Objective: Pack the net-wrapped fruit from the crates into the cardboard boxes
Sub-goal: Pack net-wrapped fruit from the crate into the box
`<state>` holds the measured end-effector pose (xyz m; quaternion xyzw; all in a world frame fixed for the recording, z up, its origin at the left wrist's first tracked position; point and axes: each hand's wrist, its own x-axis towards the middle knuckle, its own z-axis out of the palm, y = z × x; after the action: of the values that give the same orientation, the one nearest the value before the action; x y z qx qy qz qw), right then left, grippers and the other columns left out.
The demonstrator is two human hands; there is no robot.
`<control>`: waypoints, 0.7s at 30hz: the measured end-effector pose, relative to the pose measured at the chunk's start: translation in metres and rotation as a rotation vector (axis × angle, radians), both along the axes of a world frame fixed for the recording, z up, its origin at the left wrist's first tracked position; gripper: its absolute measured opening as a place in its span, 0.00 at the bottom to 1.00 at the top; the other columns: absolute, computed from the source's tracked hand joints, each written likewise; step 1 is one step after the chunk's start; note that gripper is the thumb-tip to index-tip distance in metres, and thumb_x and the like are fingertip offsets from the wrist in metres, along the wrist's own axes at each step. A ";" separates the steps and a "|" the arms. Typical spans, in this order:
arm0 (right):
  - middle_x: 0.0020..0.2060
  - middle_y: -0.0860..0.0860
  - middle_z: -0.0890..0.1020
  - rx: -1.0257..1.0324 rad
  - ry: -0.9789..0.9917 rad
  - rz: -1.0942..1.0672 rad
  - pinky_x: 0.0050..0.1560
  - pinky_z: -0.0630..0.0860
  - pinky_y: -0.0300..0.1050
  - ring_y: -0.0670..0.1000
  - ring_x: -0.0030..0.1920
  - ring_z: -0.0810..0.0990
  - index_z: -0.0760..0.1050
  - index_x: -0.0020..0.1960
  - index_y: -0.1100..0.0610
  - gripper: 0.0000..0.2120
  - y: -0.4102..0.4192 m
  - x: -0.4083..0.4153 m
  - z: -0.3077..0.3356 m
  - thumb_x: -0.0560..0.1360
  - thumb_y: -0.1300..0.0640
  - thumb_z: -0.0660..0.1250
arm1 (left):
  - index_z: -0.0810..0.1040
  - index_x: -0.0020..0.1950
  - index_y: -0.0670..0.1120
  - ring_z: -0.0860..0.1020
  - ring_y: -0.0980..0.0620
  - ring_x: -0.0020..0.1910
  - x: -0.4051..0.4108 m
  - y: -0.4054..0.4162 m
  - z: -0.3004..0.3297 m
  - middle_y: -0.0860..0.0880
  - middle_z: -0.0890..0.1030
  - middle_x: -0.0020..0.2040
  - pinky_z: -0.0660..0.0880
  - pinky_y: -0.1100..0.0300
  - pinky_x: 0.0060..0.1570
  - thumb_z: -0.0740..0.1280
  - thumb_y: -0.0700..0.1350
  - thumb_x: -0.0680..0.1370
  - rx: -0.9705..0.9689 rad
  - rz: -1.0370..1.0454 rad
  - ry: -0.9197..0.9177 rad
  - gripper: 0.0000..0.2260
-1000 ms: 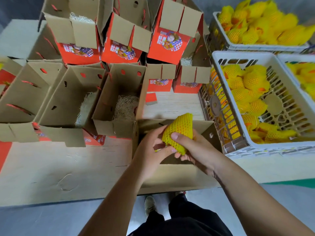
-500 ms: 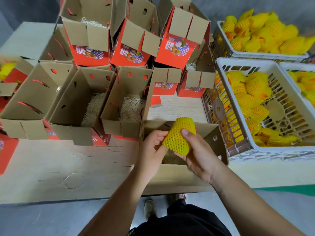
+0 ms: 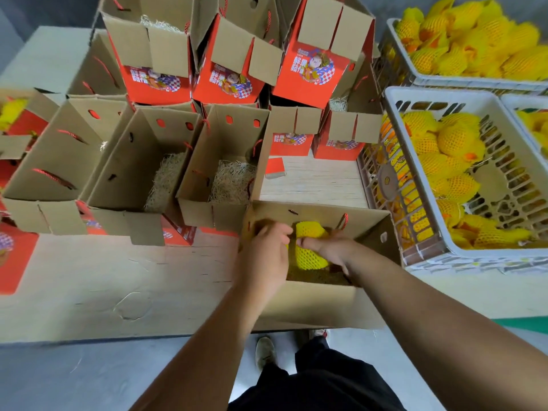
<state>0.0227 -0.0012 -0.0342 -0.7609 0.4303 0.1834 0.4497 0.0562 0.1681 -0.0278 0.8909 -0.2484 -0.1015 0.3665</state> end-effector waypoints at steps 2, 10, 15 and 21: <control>0.63 0.59 0.80 -0.032 0.094 0.041 0.49 0.75 0.46 0.55 0.47 0.78 0.70 0.73 0.61 0.41 -0.003 0.011 -0.016 0.69 0.39 0.77 | 0.79 0.62 0.57 0.81 0.51 0.55 -0.004 -0.008 -0.003 0.57 0.82 0.60 0.77 0.57 0.46 0.59 0.45 0.82 0.200 -0.034 -0.010 0.14; 0.71 0.58 0.70 -0.250 0.368 0.136 0.67 0.71 0.50 0.58 0.71 0.71 0.57 0.80 0.60 0.46 -0.010 0.009 -0.059 0.74 0.34 0.65 | 0.79 0.64 0.54 0.82 0.44 0.56 -0.001 -0.021 -0.006 0.50 0.83 0.60 0.75 0.55 0.49 0.59 0.53 0.81 0.502 -0.115 0.129 0.15; 0.68 0.61 0.75 -0.112 0.237 0.017 0.69 0.72 0.54 0.62 0.68 0.74 0.69 0.74 0.61 0.45 -0.024 0.013 -0.062 0.69 0.29 0.66 | 0.72 0.73 0.45 0.75 0.40 0.65 0.015 -0.041 -0.006 0.42 0.75 0.70 0.68 0.55 0.57 0.59 0.54 0.83 0.744 -0.248 0.498 0.21; 0.45 0.56 0.82 0.084 0.074 -0.084 0.54 0.82 0.55 0.60 0.45 0.84 0.78 0.63 0.62 0.25 -0.041 0.005 -0.059 0.78 0.42 0.68 | 0.65 0.79 0.43 0.69 0.37 0.73 0.016 -0.048 -0.007 0.39 0.65 0.78 0.68 0.47 0.72 0.58 0.53 0.83 0.780 -0.264 0.508 0.26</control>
<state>0.0275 -0.0421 -0.0932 -0.7154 0.4699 0.2101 0.4725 0.0726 0.1205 -0.0345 0.8698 -0.2057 -0.4469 0.0382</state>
